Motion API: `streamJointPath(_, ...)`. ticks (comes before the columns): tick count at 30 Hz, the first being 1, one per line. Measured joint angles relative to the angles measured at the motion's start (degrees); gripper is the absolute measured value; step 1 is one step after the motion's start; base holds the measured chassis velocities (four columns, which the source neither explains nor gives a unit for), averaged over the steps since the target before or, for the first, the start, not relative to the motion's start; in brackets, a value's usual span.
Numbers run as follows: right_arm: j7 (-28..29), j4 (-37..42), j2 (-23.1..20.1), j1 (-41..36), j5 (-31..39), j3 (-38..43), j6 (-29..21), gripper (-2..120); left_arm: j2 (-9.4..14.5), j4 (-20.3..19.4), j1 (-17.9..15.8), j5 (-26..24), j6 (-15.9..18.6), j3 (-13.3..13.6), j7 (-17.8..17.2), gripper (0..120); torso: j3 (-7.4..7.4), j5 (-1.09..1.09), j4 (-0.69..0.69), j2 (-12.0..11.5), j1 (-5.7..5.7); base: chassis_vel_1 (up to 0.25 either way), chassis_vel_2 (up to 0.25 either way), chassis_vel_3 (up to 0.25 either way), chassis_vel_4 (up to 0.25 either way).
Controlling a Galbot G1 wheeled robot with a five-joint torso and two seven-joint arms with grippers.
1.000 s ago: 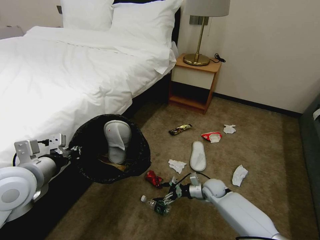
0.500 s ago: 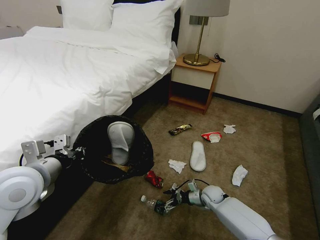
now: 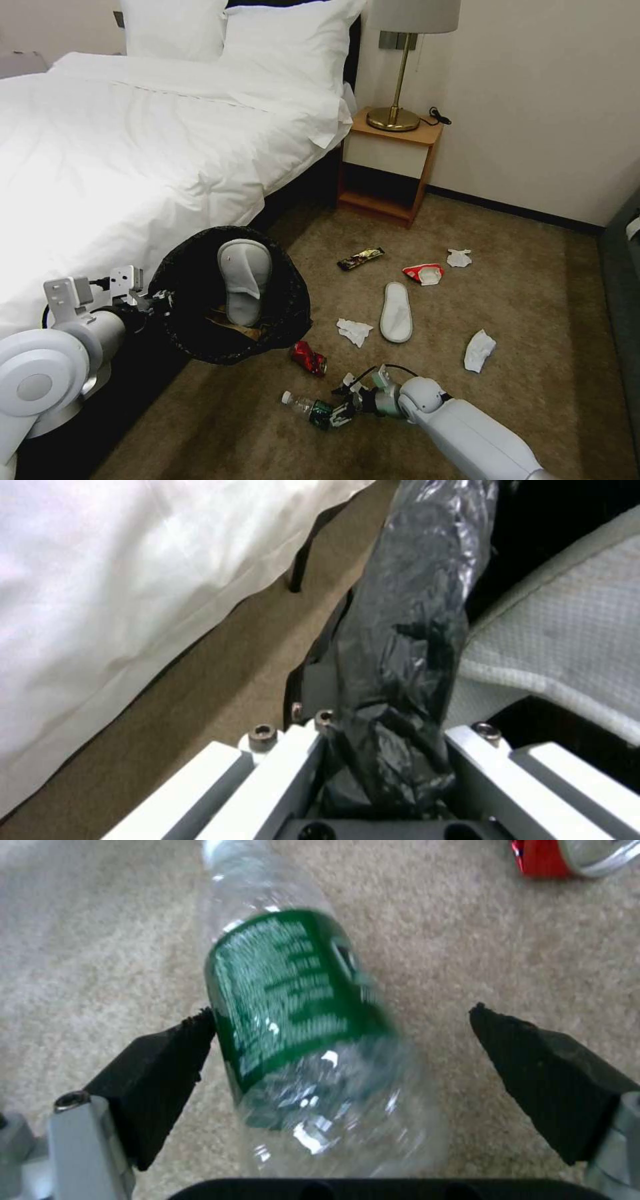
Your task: Pick up the trash bin, then pick up the garbage on the floor and place it into the trash bin.
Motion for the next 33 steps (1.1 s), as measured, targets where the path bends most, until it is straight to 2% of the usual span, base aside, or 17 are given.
streamJointPath(7,0.33,-0.7,0.57,0.04,-0.82,0.1,-0.03,95,-0.04,-0.15,-0.14,-0.05,0.0,0.3,0.29,1,0.0,-0.01,0.0,0.0,0.0,0.0,0.0,0.0,0.0)
streamJointPath(8,0.34,-0.63,0.53,-0.04,-0.95,0.11,-0.03,88,-0.04,-0.07,-0.3,-0.05,0.0,0.43,0.39,1,0.0,0.0,0.0,0.0,0.0,0.0,0.0,0.0,0.0)
streamJointPath(12,0.43,-0.53,0.54,-0.09,-1.15,0.13,0.21,82,0.01,0.14,-0.54,-0.06,0.0,0.53,0.72,1,0.0,-0.01,-0.01,0.0,0.0,0.0,0.0,0.0,0.0)
streamJointPath(14,0.46,-0.52,0.58,-0.08,-1.43,0.11,0.65,72,0.13,0.26,-0.61,-0.06,0.0,0.56,1.07,1,0.0,0.0,-0.01,0.0,0.0,0.0,0.0,0.0,0.0)
streamJointPath(16,0.47,-0.58,0.63,0.0,-1.63,0.09,1.03,68,0.22,0.32,-0.65,-0.05,0.0,0.57,1.23,1,0.0,0.0,0.0,0.0,0.0,0.0,0.0,0.0,0.0)
streamJointPath(26,-0.16,-0.21,0.48,0.61,-3.41,-0.02,2.98,64,0.82,0.72,-1.33,-0.53,0.0,0.63,1.68,1,0.0,0.0,0.0,0.0,0.0,0.0,0.0,0.0,0.0)
streamJointPath(33,-0.11,-0.34,0.87,0.77,-4.29,-0.38,3.45,53,0.84,0.75,-1.41,-0.71,0.0,0.63,1.75,1,0.0,0.0,0.0,0.0,0.0,0.0,0.0,0.0,0.0)
